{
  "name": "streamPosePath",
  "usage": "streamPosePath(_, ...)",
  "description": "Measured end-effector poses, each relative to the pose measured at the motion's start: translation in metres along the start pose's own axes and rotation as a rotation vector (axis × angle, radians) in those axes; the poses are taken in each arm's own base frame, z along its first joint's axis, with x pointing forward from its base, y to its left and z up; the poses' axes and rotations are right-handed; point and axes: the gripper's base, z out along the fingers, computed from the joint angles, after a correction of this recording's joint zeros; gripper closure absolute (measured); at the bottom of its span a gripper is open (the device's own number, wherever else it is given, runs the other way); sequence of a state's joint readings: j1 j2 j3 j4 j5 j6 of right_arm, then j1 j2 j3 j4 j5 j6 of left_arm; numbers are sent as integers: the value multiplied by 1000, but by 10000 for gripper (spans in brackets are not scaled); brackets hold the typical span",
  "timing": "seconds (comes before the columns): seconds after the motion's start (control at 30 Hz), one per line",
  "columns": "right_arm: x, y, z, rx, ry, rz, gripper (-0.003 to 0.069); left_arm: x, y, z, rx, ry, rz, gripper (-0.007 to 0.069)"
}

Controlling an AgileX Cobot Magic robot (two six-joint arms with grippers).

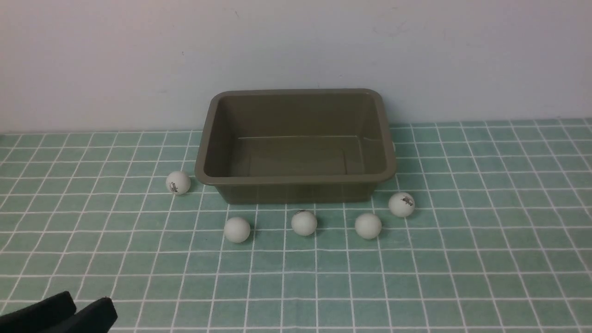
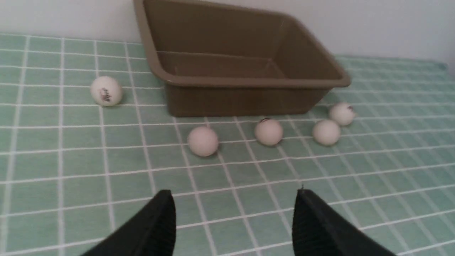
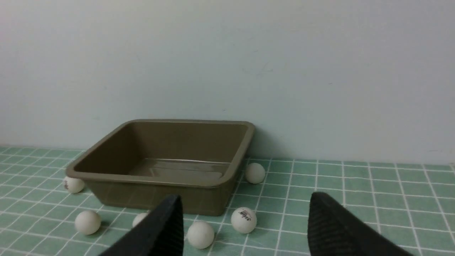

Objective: Put the table tennis balls in the box on the green coffee tablecloth.
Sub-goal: 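Reach for and grasp a ping pong ball on the table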

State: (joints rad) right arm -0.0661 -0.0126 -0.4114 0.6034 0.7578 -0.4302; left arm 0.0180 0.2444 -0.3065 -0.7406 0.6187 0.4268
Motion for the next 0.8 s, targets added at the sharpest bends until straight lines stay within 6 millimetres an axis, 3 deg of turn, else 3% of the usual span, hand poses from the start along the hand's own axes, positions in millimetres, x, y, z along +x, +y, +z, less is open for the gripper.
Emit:
streamPosePath(0.2,-1,2,20,-97,102,-13,230,-38,11,19,-126,101,129,218)
streamPosePath(0.37,-15,-1,51,-203,234,-94,230,-41,23,41,-163,171,168,218)
streamPosePath(0.47,-35,-10,82,-232,317,-139,230,-39,26,49,-158,211,188,218)
streamPosePath(0.6,-51,-30,141,-261,449,-103,230,-38,25,52,-143,221,191,218)
streamPosePath(0.8,-24,-63,242,-331,704,-88,230,-38,24,52,-138,224,202,218)
